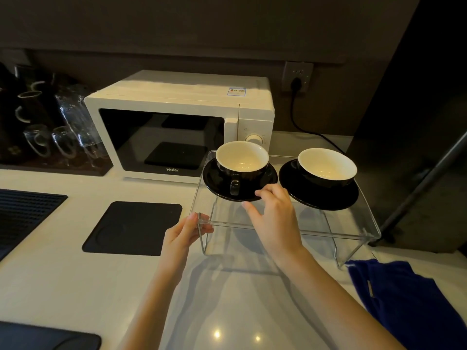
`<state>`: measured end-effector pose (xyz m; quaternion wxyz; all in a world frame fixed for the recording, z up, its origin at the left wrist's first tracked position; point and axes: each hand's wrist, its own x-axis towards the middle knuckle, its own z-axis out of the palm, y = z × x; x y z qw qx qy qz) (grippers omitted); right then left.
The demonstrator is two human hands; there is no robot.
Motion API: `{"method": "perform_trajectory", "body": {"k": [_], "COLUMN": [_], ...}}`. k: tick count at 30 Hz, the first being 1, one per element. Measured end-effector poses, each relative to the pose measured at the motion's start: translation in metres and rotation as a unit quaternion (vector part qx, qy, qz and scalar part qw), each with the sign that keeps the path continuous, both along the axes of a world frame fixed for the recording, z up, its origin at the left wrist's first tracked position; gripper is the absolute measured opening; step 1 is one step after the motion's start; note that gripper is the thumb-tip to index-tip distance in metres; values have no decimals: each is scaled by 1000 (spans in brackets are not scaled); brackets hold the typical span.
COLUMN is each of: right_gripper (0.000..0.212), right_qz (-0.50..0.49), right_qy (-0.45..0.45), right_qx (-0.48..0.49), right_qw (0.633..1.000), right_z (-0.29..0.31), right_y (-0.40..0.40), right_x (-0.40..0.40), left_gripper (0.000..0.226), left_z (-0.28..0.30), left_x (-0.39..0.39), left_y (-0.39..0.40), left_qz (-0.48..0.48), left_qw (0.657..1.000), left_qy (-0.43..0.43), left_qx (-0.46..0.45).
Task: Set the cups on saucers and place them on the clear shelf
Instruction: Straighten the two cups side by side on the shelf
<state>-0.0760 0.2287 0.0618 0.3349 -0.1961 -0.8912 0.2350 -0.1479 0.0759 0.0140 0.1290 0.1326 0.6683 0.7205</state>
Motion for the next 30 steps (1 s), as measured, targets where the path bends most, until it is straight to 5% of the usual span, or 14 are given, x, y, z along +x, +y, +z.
{"method": "perform_trajectory", "body": {"k": [9, 25, 30], "right_gripper": [41, 46, 19], "right_qz": [18, 59, 41], "right_qy": [-65, -128, 32], "right_qx": [57, 15, 116], "right_qw": [996, 990, 992], "right_z": [14, 30, 14], "right_y": [-4, 37, 18], "right_x": [-2, 5, 21], "left_gripper": [33, 33, 38], "left_z": [1, -1, -1], "left_x": [2, 0, -1], "left_y": [1, -1, -3], "left_qz": [1, -23, -31], "left_qw": [1000, 1000, 1000], "left_qy": [-2, 2, 3], "left_qx": [8, 0, 0]}}
